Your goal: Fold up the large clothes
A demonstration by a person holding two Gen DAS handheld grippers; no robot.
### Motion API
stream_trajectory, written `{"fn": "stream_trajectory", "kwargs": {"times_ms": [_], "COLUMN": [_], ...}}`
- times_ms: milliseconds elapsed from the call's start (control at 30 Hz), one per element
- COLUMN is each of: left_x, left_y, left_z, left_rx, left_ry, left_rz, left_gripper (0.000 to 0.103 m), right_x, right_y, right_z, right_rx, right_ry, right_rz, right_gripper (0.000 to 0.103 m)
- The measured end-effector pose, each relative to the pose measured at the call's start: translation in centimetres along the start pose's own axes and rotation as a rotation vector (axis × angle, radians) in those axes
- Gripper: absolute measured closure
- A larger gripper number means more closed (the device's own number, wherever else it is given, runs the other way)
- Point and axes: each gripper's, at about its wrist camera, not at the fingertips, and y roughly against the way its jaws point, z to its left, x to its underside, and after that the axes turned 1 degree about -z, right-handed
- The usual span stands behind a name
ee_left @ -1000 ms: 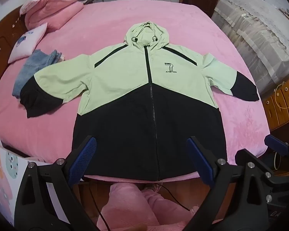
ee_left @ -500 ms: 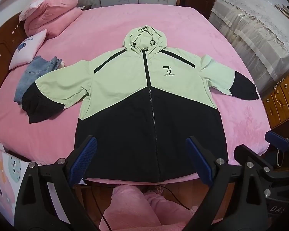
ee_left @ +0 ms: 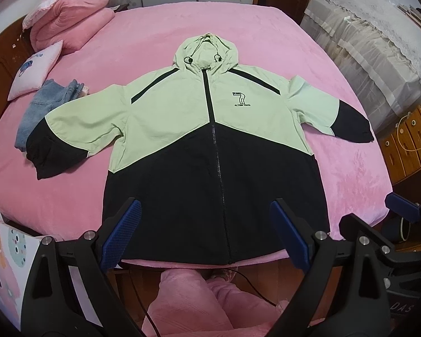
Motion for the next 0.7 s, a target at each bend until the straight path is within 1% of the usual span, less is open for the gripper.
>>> {"fn": "stream_trajectory", "kwargs": {"times_ms": [700], "left_x": [-0.4], "left_y": [-0.7], "left_z": [0.3], "left_rx": [-0.009], "left_ry": [0.015], "left_rz": [0.013], "left_gripper": [0.011], "right_x": [-1.1], "right_y": [-1.6], "right_z": [0.4], "right_rx": [-0.010], "right_ry": [0.001], "right_rz": [0.025], "right_gripper": [0.000]}}
